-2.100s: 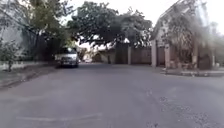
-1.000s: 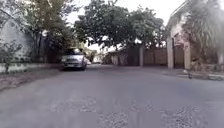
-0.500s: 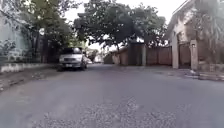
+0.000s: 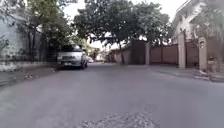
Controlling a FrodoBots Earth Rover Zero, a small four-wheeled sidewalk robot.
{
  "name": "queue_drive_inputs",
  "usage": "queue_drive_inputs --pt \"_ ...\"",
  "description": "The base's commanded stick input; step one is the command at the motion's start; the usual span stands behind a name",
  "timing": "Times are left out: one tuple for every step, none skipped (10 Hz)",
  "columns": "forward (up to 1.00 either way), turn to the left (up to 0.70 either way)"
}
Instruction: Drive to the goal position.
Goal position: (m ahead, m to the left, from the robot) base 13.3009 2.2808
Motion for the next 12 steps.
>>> queue_drive_inputs --pt "1.00 0.00" --pt "1.00 0.00" --pt "1.00 0.00" --pt "1.00 0.00" --pt "1.00 0.00" --pt "1.00 0.00" --pt "1.00 0.00" --pt "1.00 0.00" --pt "1.00 0.00" --pt "1.00 0.00" --pt "1.00 0.00" --pt "1.00 0.00"
